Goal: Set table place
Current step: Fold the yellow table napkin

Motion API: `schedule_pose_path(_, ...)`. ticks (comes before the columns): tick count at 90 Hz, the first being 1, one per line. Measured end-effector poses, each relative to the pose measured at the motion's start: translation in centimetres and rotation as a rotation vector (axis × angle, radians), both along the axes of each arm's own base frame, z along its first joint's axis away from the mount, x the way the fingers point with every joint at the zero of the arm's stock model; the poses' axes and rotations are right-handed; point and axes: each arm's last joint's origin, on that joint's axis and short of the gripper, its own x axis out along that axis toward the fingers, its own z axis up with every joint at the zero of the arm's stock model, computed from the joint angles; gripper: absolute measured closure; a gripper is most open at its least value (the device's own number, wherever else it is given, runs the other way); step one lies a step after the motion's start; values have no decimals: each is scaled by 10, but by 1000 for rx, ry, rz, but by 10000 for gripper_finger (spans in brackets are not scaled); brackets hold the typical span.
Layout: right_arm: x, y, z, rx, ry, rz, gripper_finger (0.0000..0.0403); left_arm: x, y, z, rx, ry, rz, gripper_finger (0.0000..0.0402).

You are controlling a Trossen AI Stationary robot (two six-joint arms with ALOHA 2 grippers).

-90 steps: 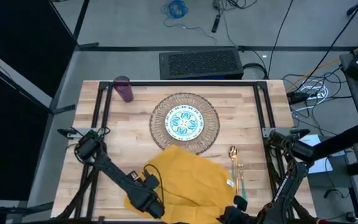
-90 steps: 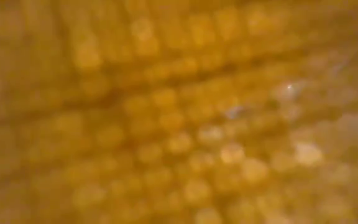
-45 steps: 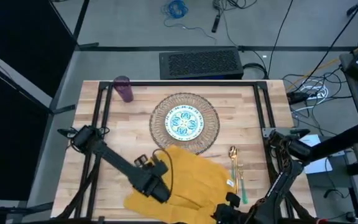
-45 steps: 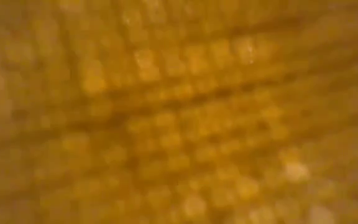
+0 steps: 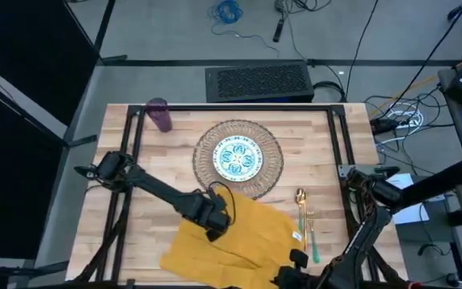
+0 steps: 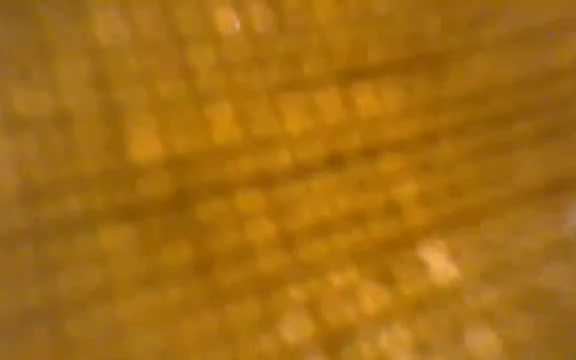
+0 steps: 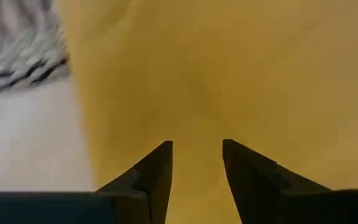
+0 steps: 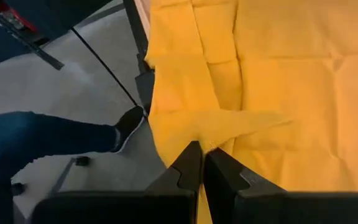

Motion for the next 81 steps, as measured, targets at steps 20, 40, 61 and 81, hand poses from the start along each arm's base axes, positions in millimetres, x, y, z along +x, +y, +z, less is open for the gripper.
schedule_pose_path(20,-2,3,1,10,-5,12,403,-21,11,-27,26,83,89,275)
schedule_pose_path(40,-4,6,1,30,-11,21,403,-38,-5,-38,22,104,132,275)
schedule_pose_path(61,-4,9,3,58,-39,16,403,-61,-29,-25,15,125,184,275)
schedule_pose_path(81,0,8,4,80,-44,3,403,-75,-27,-12,86,139,230,275)
